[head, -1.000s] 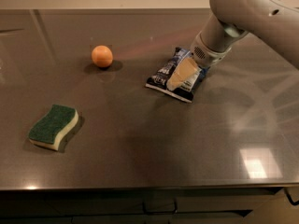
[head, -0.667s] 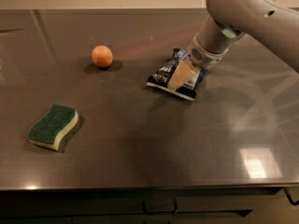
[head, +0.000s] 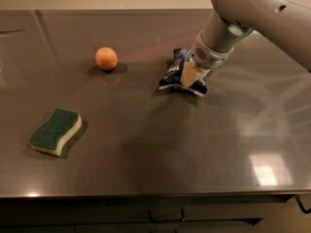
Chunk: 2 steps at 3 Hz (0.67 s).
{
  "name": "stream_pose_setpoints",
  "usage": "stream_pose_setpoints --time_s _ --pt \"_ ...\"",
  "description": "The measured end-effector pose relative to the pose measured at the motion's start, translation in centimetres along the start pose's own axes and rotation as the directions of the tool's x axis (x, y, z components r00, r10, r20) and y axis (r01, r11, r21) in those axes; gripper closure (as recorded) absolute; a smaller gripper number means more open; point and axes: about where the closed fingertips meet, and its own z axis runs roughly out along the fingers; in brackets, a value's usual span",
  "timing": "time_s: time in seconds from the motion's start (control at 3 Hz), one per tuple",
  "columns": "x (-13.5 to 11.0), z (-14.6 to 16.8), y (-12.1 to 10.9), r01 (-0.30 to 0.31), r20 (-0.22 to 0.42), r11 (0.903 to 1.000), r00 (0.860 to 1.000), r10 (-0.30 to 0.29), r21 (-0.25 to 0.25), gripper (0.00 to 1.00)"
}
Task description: Move blue chip bag near sponge
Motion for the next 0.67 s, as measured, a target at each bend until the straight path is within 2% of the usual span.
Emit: stream_pose_setpoints --time_s 0.33,0.67 --pt "-1.3 -1.6 0.7 0.045 0.036 0.999 0.998 -0.045 -0.006 0.88" --pt "-3.4 -3.2 2.2 0.117 0.09 0.9929 0.989 -0.114 -0.024 1.0"
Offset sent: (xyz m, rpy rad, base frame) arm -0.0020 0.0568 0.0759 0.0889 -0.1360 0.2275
